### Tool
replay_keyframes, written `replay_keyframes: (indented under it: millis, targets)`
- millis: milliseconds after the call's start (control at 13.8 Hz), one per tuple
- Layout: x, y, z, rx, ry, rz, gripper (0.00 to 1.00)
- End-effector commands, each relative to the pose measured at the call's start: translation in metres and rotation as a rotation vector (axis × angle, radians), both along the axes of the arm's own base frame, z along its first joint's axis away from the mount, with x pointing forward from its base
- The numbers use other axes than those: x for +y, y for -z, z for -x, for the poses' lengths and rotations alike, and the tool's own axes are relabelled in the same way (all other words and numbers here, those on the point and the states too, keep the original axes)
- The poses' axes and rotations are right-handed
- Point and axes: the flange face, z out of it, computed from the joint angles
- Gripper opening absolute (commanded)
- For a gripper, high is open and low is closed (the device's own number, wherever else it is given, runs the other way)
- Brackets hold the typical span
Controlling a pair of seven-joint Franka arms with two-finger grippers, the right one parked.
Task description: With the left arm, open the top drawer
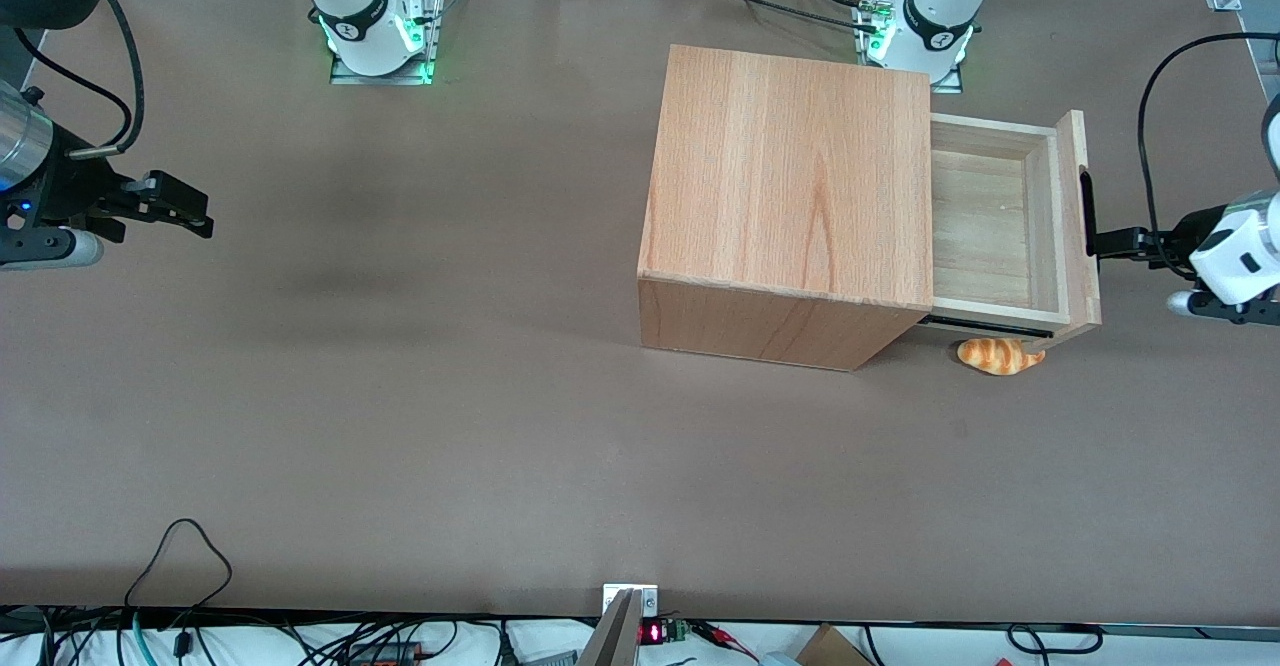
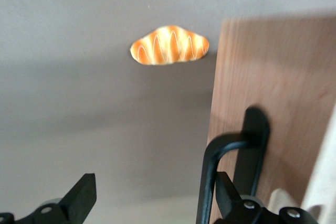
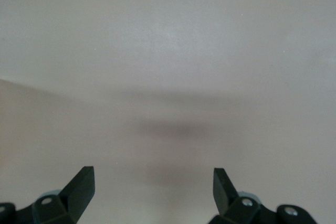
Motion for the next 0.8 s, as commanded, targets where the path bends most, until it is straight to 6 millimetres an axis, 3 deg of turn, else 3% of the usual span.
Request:
replay_keyframes:
  millis: [0,434,723]
  targets:
    - [0.008,-0.028,-0.011,-0.029,-0.004,0.018,1.00]
    - [-0.006,-0.101,-0.020,-0.080,0.030,0.001,1.00]
    - [-0.024,-0.136,-0.013,-0.089,0.025,-0.007,1.00]
